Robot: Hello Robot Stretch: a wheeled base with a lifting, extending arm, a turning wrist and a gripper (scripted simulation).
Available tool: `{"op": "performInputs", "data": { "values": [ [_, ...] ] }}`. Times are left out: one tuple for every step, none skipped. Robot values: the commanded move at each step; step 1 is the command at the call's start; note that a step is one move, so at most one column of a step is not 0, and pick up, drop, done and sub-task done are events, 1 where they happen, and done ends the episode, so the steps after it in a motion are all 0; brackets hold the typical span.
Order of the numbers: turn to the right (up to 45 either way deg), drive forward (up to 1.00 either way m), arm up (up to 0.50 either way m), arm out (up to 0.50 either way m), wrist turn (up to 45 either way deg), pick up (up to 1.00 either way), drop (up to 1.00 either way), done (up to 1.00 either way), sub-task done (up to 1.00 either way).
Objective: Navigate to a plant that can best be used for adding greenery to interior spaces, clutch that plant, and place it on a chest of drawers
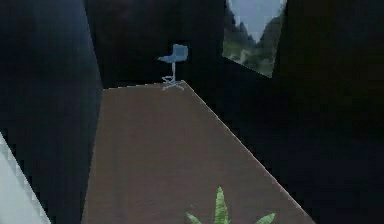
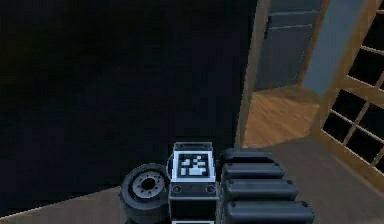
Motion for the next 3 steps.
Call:
{"op": "performInputs", "data": {
  "values": [
    [0.0, 0.45, 0.00, 0.00, 0.0, 0.00, 0.00, 0.00, 0.00],
    [-45.0, 0.00, 0.00, 0.00, 0.0, 0.00, 0.00, 0.00, 0.00],
    [-45.0, 0.00, 0.00, 0.00, 0.0, 0.00, 0.00, 0.00, 0.00]
  ]
}}
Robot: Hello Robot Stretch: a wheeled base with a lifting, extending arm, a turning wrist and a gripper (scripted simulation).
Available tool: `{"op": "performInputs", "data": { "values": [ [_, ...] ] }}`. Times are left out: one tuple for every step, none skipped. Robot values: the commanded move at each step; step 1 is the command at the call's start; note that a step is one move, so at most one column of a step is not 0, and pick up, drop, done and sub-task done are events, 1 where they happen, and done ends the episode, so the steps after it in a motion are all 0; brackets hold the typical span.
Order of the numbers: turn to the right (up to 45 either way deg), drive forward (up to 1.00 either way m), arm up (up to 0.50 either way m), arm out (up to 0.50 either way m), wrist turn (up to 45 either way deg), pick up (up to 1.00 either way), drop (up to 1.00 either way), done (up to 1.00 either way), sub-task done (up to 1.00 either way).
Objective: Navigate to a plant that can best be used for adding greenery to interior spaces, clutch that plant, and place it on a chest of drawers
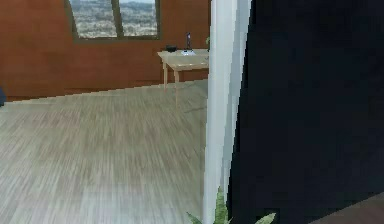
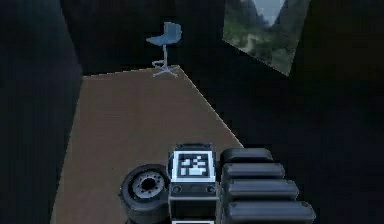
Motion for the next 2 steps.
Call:
{"op": "performInputs", "data": {
  "values": [
    [-15.0, 0.00, 0.00, 0.00, 0.0, 0.00, 0.00, 0.00, 0.00],
    [-3.0, 0.00, 0.00, 0.00, 0.0, 0.00, 0.00, 0.00, 0.00]
  ]
}}
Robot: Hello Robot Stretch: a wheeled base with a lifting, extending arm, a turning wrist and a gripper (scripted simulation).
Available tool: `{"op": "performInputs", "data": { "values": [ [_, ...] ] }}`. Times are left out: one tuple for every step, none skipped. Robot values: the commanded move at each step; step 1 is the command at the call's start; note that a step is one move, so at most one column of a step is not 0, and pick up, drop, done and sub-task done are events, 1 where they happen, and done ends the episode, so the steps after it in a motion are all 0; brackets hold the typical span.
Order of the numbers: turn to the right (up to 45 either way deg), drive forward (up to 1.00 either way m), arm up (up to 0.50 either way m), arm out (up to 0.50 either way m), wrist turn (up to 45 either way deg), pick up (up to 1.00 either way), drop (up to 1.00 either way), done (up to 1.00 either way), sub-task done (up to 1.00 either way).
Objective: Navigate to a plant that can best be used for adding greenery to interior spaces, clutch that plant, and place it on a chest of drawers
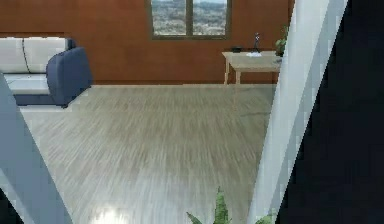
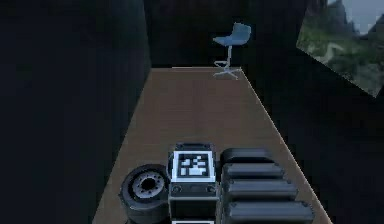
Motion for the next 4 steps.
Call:
{"op": "performInputs", "data": {
  "values": [
    [0.0, 0.85, 0.00, 0.00, 0.0, 0.00, 0.00, 0.00, 0.00],
    [-45.0, 0.00, 0.00, 0.00, 0.0, 0.00, 0.00, 0.00, 0.00],
    [-21.0, 0.00, 0.00, 0.00, 0.0, 0.00, 0.00, 0.00, 0.00],
    [0.0, 0.45, 0.00, 0.00, 0.0, 0.00, 0.00, 0.00, 0.00]
  ]
}}
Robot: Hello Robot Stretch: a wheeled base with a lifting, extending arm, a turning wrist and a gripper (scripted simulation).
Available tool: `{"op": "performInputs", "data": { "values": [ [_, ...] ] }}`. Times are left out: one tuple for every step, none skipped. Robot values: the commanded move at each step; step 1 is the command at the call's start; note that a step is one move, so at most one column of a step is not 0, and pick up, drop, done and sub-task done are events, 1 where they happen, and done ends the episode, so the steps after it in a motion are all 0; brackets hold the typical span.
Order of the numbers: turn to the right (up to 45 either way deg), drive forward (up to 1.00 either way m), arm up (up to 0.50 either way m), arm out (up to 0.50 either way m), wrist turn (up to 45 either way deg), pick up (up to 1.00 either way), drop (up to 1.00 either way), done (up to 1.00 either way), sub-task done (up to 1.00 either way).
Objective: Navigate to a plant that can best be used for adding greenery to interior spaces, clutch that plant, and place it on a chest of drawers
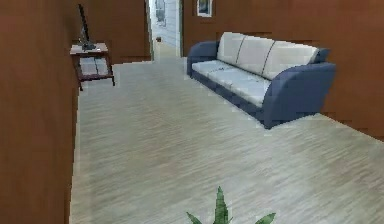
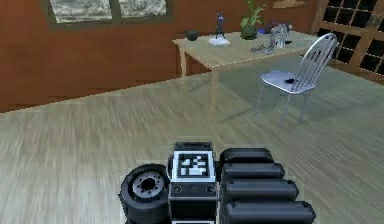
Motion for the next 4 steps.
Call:
{"op": "performInputs", "data": {
  "values": [
    [-3.0, 0.00, 0.00, 0.00, 0.0, 0.00, 0.00, 0.00, 0.00],
    [0.0, 1.00, 0.00, 0.00, 0.0, 0.00, 0.00, 0.00, 0.00],
    [0.0, 1.00, 0.00, 0.00, 0.0, 0.00, 0.00, 0.00, 0.00],
    [0.0, 1.00, 0.00, 0.00, 0.0, 0.00, 0.00, 0.00, 0.00]
  ]
}}
